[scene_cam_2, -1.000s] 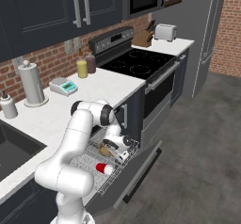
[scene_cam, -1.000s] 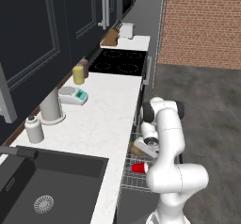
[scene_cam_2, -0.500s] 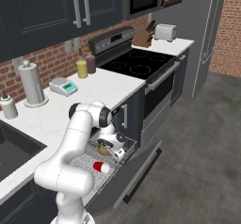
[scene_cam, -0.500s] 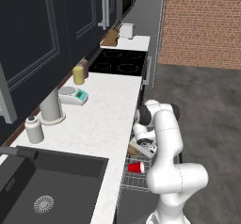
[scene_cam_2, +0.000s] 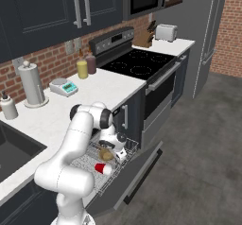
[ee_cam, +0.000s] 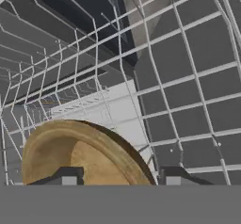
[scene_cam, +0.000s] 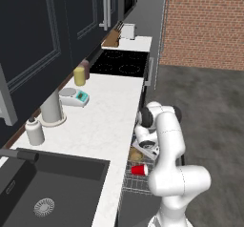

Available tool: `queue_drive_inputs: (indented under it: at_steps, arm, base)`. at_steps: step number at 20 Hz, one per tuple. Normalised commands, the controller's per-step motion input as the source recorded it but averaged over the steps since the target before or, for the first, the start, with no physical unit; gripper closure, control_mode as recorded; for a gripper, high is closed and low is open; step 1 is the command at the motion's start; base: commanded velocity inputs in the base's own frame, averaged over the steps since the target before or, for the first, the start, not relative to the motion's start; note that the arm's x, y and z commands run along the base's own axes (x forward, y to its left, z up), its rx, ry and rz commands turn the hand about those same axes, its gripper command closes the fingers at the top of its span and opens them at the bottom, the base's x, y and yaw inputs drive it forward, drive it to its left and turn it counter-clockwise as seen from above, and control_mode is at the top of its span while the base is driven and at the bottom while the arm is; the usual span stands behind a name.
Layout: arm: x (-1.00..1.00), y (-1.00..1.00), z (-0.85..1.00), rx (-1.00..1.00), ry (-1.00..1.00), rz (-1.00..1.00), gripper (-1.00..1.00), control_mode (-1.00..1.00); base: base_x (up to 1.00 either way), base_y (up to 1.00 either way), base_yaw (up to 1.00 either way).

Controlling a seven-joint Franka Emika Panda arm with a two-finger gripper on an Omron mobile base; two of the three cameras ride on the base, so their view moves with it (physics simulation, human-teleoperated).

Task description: Pick up the cup and bowl from the counter, place them in the dishwasher, and close the dishwasher door.

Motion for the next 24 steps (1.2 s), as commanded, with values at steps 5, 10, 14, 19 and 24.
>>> queue_drive_inputs:
  at_steps: [5, 10, 14, 19, 24]
  arm:
    - [-0.35, 0.00, 0.16, 0.00, -0.01, 0.00, -1.00, -1.00]
    - [-0.75, -0.12, 0.73, 0.00, -0.12, 0.00, -1.00, -1.00]
    - [-0.65, -0.01, 1.00, 0.00, -0.09, 0.00, -1.00, -1.00]
    - [-0.60, -0.30, 1.00, 0.00, -0.04, -0.01, -1.00, -1.00]
    - [-0.51, -0.41, 1.00, 0.00, -0.08, -0.03, -1.00, -1.00]
  base:
    - [0.00, 0.00, 0.00]
    - [0.00, 0.00, 0.00]
    - [0.00, 0.00, 0.00]
    - [0.00, 0.00, 0.00]
    - [0.00, 0.00, 0.00]
